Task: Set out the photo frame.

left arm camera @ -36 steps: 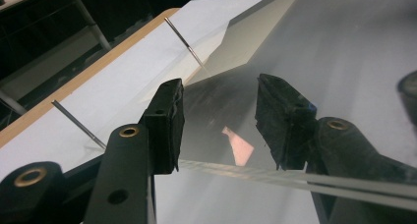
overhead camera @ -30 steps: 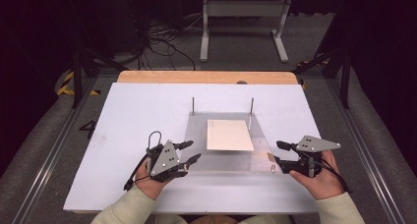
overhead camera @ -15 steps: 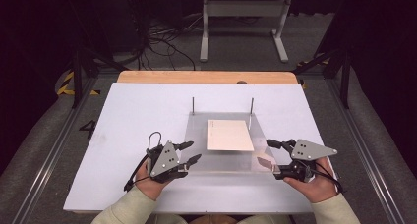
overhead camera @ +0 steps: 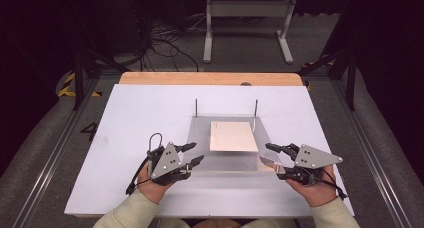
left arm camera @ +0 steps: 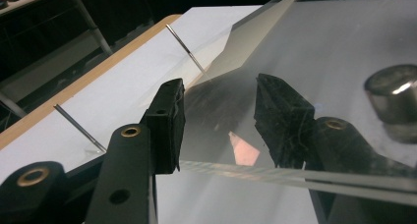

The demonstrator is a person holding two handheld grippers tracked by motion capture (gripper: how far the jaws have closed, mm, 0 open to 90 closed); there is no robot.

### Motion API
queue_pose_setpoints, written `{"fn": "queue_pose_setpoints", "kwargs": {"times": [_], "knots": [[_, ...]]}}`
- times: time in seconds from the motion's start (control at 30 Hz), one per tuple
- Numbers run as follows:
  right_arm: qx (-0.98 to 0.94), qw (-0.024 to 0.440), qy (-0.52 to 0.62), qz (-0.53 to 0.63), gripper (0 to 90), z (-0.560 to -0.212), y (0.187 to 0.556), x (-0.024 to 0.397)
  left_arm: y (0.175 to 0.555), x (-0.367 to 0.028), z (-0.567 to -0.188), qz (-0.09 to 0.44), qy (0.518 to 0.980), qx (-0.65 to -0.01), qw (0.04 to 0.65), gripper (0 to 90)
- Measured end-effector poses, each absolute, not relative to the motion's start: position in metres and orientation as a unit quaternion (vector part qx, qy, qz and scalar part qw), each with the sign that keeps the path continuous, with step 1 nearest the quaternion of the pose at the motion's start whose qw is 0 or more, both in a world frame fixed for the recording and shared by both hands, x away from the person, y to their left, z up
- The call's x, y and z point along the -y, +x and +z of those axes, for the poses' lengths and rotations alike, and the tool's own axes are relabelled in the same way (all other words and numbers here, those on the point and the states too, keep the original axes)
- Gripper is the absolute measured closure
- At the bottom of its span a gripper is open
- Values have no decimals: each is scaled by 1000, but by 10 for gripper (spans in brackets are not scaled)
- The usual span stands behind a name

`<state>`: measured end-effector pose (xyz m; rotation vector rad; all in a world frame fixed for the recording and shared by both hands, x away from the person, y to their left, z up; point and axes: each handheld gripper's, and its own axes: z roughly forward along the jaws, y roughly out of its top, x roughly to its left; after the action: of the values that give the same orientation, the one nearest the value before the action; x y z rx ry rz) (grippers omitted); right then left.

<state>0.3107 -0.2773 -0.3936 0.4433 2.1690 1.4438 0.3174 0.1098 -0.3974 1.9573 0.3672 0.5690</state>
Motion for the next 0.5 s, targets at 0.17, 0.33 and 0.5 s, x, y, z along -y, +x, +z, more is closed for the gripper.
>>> {"fn": "queue_pose_setpoints", "kwargs": {"times": [0.17, 0.33, 0.5], "knots": [[-795, 260, 167, 522, 551, -388, 310, 275, 317, -109, -392, 242, 807, -158, 515, 540], [-779, 275, 169, 538, 552, -379, 309, 276, 317, -110, -380, 250, 796, -154, 529, 548], [-769, 289, 164, 547, 563, -369, 307, 276, 314, -111, -370, 255, 790, -155, 535, 550]]}}
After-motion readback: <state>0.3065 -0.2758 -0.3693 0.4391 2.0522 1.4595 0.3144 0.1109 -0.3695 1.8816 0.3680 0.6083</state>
